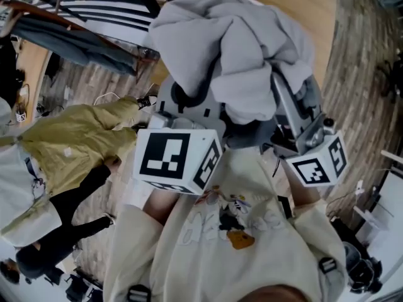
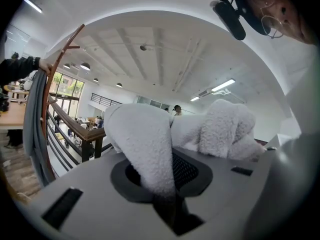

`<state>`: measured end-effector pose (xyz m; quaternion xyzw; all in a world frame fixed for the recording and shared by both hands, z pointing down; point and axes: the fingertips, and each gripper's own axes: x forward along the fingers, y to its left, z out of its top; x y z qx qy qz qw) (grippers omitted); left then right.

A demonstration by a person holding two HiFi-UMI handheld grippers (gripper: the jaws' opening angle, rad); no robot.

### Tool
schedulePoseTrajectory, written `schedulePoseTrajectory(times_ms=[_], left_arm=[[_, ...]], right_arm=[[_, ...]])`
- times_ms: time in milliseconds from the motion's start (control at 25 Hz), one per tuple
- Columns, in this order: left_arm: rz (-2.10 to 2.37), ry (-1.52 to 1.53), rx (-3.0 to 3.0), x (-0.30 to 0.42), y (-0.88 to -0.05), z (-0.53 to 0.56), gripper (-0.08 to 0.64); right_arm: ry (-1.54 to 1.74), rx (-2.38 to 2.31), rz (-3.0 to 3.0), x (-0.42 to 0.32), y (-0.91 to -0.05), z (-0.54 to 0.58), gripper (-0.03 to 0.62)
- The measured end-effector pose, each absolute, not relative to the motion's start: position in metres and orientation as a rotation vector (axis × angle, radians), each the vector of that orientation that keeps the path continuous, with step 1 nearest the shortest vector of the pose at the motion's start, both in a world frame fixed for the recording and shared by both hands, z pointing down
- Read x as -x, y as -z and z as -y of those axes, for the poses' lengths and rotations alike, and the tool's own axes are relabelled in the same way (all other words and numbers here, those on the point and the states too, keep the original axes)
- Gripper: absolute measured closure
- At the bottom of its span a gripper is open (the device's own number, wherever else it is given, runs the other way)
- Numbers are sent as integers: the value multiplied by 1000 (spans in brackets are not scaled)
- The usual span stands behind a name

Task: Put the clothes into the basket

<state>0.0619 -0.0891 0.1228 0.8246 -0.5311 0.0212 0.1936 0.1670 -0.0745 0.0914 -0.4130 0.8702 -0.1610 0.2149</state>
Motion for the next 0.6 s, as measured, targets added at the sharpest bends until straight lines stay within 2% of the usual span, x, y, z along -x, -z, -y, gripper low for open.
schedulePoseTrajectory(times_ms=[280,600], left_arm=[[1456,-63,-2252,34,-182,78,489],[1343,-135,-2237,-4,-209,100,489]], right_arm=[[526,1201,-2454,-69,-145,67,318],[575,1330,-2428,-105,-167,86,318]])
